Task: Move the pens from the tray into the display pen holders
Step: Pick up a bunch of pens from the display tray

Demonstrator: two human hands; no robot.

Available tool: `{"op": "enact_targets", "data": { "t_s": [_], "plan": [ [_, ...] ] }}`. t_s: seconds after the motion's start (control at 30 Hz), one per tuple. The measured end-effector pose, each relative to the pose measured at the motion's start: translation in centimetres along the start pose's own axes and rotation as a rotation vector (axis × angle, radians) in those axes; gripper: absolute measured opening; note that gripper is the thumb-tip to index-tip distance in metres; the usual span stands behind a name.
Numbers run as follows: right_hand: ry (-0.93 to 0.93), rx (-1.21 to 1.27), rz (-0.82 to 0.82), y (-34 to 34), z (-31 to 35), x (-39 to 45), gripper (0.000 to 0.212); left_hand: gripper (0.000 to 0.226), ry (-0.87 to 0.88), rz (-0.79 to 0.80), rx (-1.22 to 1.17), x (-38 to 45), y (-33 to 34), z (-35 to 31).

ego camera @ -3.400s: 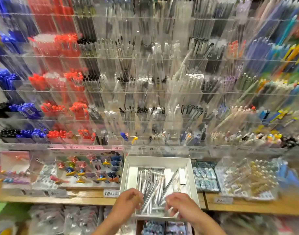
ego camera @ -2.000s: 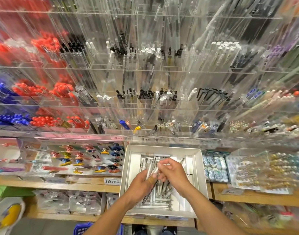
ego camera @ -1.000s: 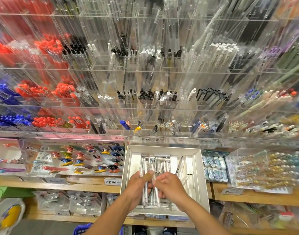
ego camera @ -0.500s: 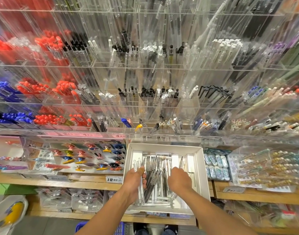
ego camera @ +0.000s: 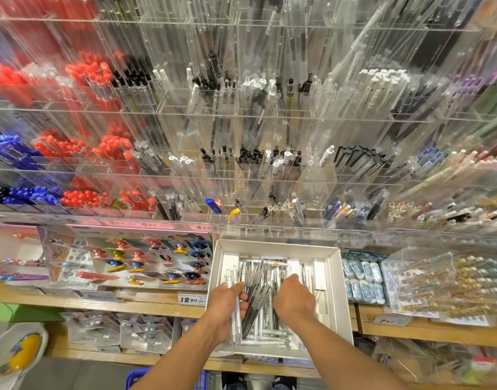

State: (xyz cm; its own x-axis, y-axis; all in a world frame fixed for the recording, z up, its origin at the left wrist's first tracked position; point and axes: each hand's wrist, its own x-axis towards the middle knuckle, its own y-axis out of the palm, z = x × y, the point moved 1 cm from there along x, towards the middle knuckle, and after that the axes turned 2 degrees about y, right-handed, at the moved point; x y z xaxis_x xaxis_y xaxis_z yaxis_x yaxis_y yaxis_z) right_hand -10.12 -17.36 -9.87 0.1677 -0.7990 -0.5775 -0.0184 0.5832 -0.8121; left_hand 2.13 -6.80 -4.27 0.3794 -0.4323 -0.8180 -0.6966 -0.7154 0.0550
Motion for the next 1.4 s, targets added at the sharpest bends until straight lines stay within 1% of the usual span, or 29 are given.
{"op": "enact_targets", "data": {
  "t_s": [0.1, 0.2, 0.27, 0.3, 0.33, 0.37, 0.4, 0.43, 0.5, 0.53, 0.57, 0.6, 0.63, 0.67, 0.7, 0.73, 0.77, 0.8, 0.87, 0.97, 1.0, 1.07, 1.17, 1.23, 1.3, 1.33, 1.4],
  "plan": [
    [0.066, 0.077, 0.006, 0.0, -0.1, 0.3, 0.038, 0.025, -0.006, 0.002, 0.009, 0.0, -0.2, -0.1],
    [0.084, 0.263, 0.037, -0.5, -0.5, 0.5, 0.016, 0.027, -0.007, 0.000, 0.008, 0.3, -0.3, 0.1],
    [0.012, 0.415, 0.083, -0.9, -0.9, 0.0, 0.033, 0.033, 0.000, -0.007, 0.024, 0.8, -0.2, 0.3],
    [-0.046, 0.478, 0.121, -1.1, -1.0, -0.8, 0.035, 0.040, 0.004, -0.004, 0.036, 1.0, -0.1, 0.5],
    [-0.111, 0.542, 0.166, -1.3, -1.1, -1.7, 0.033, 0.050, 0.010, 0.016, 0.046, 0.9, 0.1, 0.4],
    [-0.162, 0.607, 0.215, -1.4, -1.1, -2.7, 0.025, 0.061, 0.015, 0.051, 0.047, 0.7, 0.3, 0.2],
    [-0.200, 0.671, 0.262, -1.4, -1.1, -3.8, 0.013, 0.072, 0.017, 0.095, 0.047, 0.4, 0.7, 0.0],
    [-0.230, 0.732, 0.310, -1.4, -1.1, -4.9, 0.008, 0.082, 0.015, 0.132, 0.042, 0.3, 1.0, -0.1],
    [-0.283, 0.817, 0.377, -1.3, -0.8, -6.5, 0.018, 0.100, 0.005, 0.194, 0.013, 0.2, 1.4, -0.1],
    [-0.300, 0.834, 0.391, -1.5, -0.7, -7.0, 0.020, 0.103, 0.002, 0.217, -0.010, 0.2, 1.7, 0.0],
    [-0.316, 0.847, 0.397, -1.7, -0.6, -7.1, 0.019, 0.102, 0.004, 0.226, -0.020, 0.2, 1.9, 0.2],
    [-0.322, 0.852, 0.401, -2.0, -0.6, -7.0, 0.016, 0.094, -0.001, 0.222, -0.006, 0.3, 2.0, 0.3],
    [-0.315, 0.860, 0.393, -2.2, -0.9, -6.7, 0.014, 0.082, -0.012, 0.212, 0.027, 0.3, 2.0, 0.4],
    [-0.273, 0.844, 0.345, -2.4, -1.4, -6.0, 0.015, 0.066, -0.017, 0.203, 0.053, 0.2, 1.9, 0.4],
    [-0.204, 0.777, 0.246, -2.6, -2.2, -5.2, 0.016, 0.051, -0.015, 0.208, 0.060, 0.1, 1.8, 0.4],
    [-0.126, 0.641, 0.119, -2.8, -3.2, -4.3, 0.017, 0.040, -0.018, 0.221, 0.039, 0.2, 1.6, 0.4],
    [-0.049, 0.484, 0.019, -2.9, -4.2, -3.4, 0.021, 0.033, -0.035, 0.219, -0.002, 0.3, 1.4, 0.4],
    [0.026, 0.367, -0.031, -2.8, -5.0, -2.7, 0.026, 0.029, -0.051, 0.210, -0.042, 0.3, 1.2, 0.4],
    [0.100, 0.215, -0.012, -2.1, -5.5, -2.0, 0.042, 0.025, -0.065, 0.188, -0.075, 0.3, 1.0, 0.5],
    [0.080, 0.092, 0.039, -0.9, -4.2, -1.5, 0.059, 0.023, -0.074, 0.157, -0.089, 0.2, 0.6, 0.7],
    [0.097, 0.104, 0.035, -0.7, -3.9, -1.2, 0.061, 0.023, -0.075, 0.145, -0.092, 0.2, 0.5, 0.7],
    [0.164, 0.211, 0.044, -0.7, -3.8, -0.5, 0.062, 0.022, -0.067, 0.128, -0.093, 0.2, 0.3, 0.7],
    [0.208, 0.409, 0.080, -1.4, -4.5, -0.5, 0.054, 0.022, -0.054, 0.115, -0.070, 0.1, 0.2, 0.6],
    [0.143, 0.597, 0.133, -2.0, -4.7, -1.5, 0.045, 0.022, -0.055, 0.115, -0.062, 0.1, 0.1, 0.4],
    [0.038, 0.818, 0.211, -2.8, -4.2, -2.9, 0.036, 0.027, -0.056, 0.138, -0.065, -0.1, 0.2, 0.4],
    [-0.028, 0.871, 0.248, -3.2, -3.7, -3.7, 0.033, 0.032, -0.051, 0.158, -0.075, -0.1, 0.3, 0.4],
    [-0.179, 0.841, 0.316, -3.9, -2.3, -5.2, 0.028, 0.044, -0.044, 0.214, -0.111, -0.3, 0.5, 0.4]
  ]
}}
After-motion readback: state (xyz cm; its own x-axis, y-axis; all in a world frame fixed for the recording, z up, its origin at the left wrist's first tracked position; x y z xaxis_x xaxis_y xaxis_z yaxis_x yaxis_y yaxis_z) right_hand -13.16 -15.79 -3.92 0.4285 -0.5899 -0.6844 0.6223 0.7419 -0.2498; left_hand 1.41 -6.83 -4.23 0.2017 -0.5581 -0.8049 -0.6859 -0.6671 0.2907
